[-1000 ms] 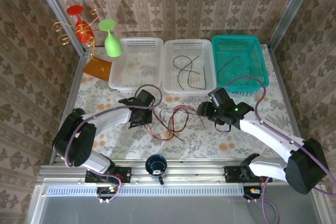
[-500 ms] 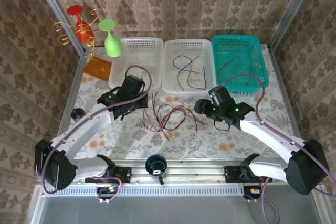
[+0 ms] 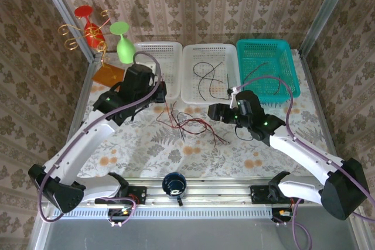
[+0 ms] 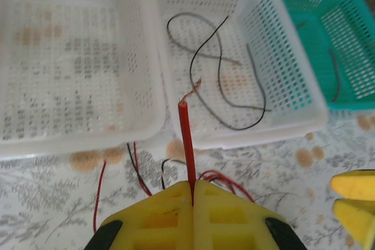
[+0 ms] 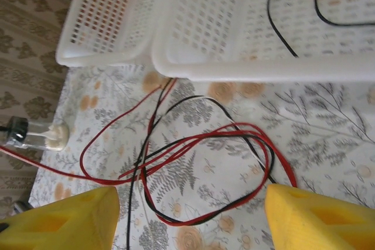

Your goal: Untangle the cables

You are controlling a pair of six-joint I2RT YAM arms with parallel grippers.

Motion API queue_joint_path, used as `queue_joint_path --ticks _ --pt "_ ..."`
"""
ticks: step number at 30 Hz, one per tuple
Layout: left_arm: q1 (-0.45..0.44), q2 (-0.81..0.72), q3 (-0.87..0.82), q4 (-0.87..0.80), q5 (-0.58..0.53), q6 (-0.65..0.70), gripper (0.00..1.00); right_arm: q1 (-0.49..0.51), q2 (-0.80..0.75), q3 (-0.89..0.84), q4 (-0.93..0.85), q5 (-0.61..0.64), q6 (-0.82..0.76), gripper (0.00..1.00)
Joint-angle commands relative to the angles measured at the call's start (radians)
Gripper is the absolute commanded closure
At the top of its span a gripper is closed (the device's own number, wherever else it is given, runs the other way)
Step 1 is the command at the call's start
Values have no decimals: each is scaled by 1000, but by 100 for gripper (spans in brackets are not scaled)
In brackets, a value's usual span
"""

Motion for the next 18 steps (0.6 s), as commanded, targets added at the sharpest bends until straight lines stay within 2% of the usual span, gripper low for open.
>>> queue_joint_path --ticks 1,6,11,18 --pt "-13 -27 59 56 -9 26 100 6 -33 5 65 -43 -78 32" --pt "-18 -10 118 141 -5 24 100 7 -60 -4 116 -74 -132 32" --pt "-19 -3 117 340 20 6 100 6 -101 -22 191 -60 -177 31" --pt "-34 58 220 493 71 39 100 6 -129 -6 251 -82 -228 30"
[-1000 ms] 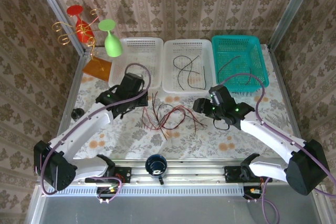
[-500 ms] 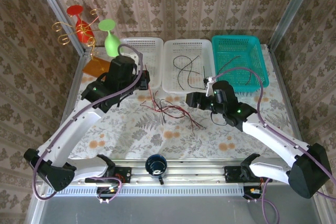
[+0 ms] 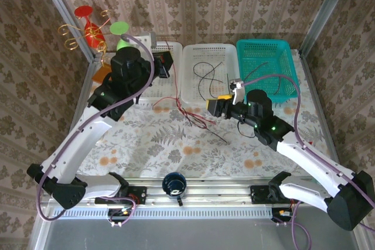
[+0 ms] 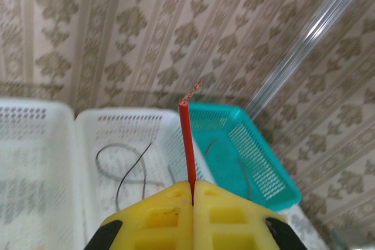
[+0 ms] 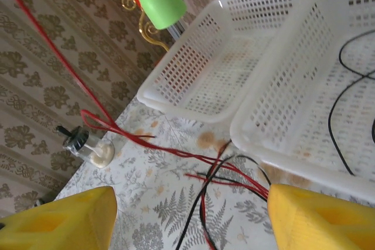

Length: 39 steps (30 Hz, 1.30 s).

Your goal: Untangle the cables

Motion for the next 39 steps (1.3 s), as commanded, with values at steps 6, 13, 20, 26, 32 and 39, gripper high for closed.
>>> queue_joint_path --ticks 6,13,20,26,32,39 --pt "-33 38 133 164 31 62 100 7 -24 90 75 -73 -99 29" --pt "-56 70 178 155 34 68 100 17 -12 171 109 -53 -197 27" --pt "-93 93 160 189 6 78 100 29 94 348 -39 -26 -3 24" --pt "-130 138 174 209 11 73 100 42 118 380 -76 -14 81 25" --pt "-169 173 187 210 24 71 100 46 116 385 -10 9 -118 23" --pt "-204 194 201 200 16 75 100 41 223 541 -115 10 -237 45"
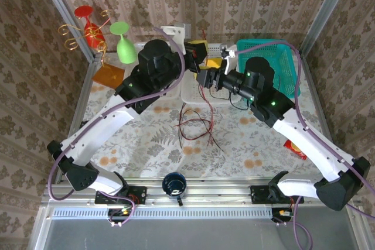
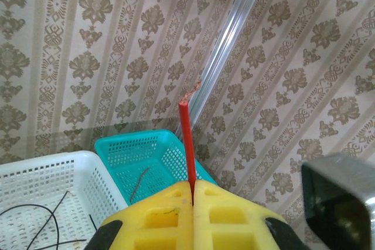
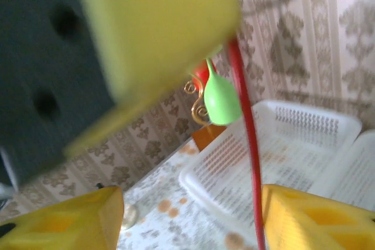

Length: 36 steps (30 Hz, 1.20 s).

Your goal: Untangle the cables

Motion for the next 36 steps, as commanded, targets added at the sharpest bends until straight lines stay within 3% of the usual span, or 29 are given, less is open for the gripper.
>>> queue_joint_path --ticks 1,4,6,13,14,16,18,26,29,36 --pt "-13 -6 38 29 -5 20 100 1 8 11 -11 22 -65 51" --pt "-15 -16 29 26 -15 20 100 -1 -3 -18 17 13 -61 69" --pt "-16 -22 24 25 -18 19 100 -1 -8 -27 21 15 -63 76" --pt "-17 -37 13 23 -24 15 100 -14 -44 -64 4 37 -110 73" --pt "-17 -38 11 23 -24 14 100 -20 -48 -69 1 37 -110 70" --pt "-19 -40 9 23 -26 13 100 -33 -57 -76 -9 34 -118 54" --pt "-23 -41 6 25 -27 10 100 -42 -62 -80 -18 30 -129 44" --pt "-34 -39 -1 31 -26 1 100 -78 -47 -61 -33 0 -174 29" --pt "-42 -33 -4 32 -24 -5 100 -102 -21 -38 -19 -31 -189 33" --pt "-52 -29 -7 25 -30 -11 100 -125 26 5 -1 -113 -191 66"
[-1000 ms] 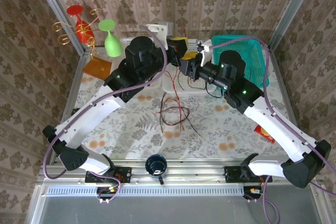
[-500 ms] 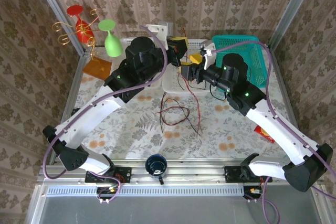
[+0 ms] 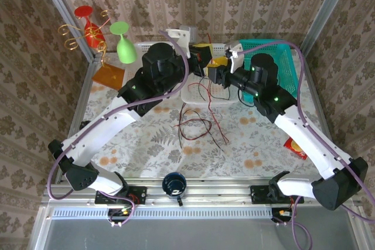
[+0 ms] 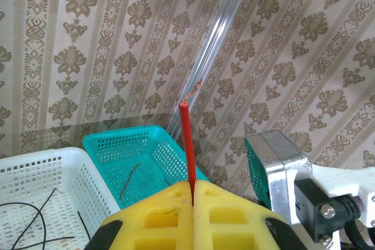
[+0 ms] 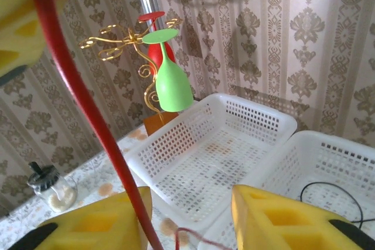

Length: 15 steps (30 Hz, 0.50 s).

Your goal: Untangle the cables

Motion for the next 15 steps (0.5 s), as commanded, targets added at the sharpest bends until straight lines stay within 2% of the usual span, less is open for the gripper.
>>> queue_joint_path --ticks 1,6,10,12,15 --pt "-9 -31 -6 23 -11 -11 100 -4 20 47 31 -67 -13 71" --pt "-11 -41 -18 -2 -18 -1 100 -9 15 51 25 -65 8 100" --pt "1 -84 -50 -70 -22 64 55 -17 -16 38 13 -42 24 100" --pt "12 -120 -88 -98 -15 101 43 -22 -28 45 -16 -48 25 100" --pt "38 -189 -170 -124 9 180 37 -32 -45 62 -65 -62 23 100"
